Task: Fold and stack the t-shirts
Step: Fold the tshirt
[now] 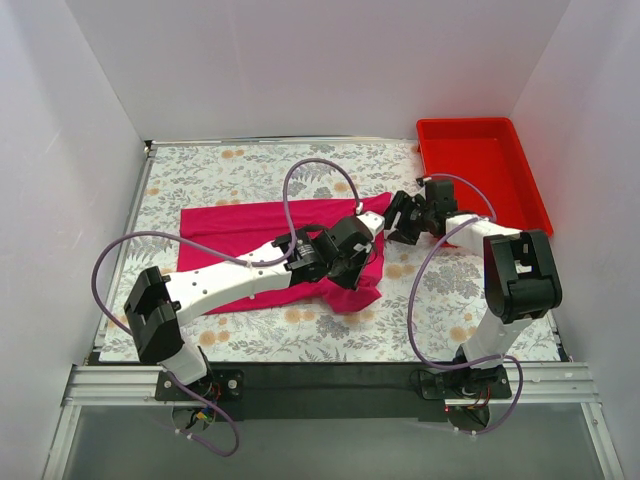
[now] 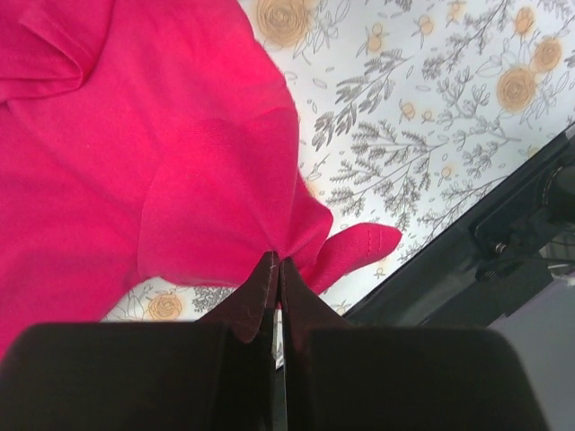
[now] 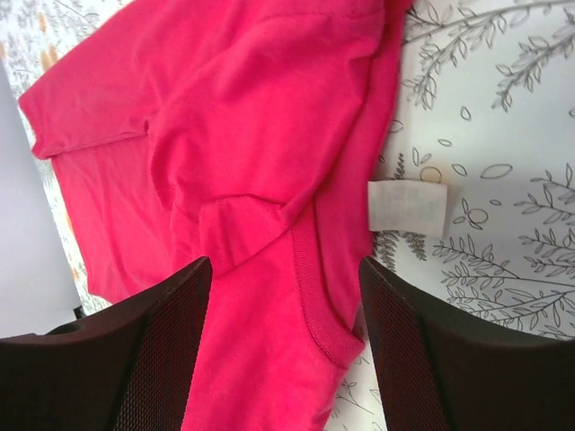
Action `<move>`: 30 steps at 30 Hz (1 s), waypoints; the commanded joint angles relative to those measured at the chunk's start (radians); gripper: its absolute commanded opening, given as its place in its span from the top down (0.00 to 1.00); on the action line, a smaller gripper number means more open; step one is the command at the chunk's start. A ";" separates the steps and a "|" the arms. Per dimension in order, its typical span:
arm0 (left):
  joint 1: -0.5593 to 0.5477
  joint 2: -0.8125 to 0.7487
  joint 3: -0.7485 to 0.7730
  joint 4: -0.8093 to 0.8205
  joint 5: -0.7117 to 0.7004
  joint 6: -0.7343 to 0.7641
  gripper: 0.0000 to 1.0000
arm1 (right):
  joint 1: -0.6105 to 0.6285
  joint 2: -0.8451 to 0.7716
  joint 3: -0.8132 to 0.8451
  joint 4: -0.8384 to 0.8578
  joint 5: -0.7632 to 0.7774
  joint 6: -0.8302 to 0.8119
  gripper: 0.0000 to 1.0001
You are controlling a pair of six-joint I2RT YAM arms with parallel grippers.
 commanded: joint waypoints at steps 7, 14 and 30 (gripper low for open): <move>0.010 -0.078 -0.078 -0.023 0.103 0.004 1.00 | 0.016 0.000 -0.046 0.035 0.047 -0.043 0.41; 0.016 -0.085 -0.032 -0.046 0.042 -0.012 1.00 | 0.019 -0.038 -0.055 -0.103 0.048 -0.088 0.46; 0.035 -0.127 -0.026 -0.041 0.046 -0.026 1.00 | 0.063 -0.080 -0.216 0.004 0.005 0.056 0.43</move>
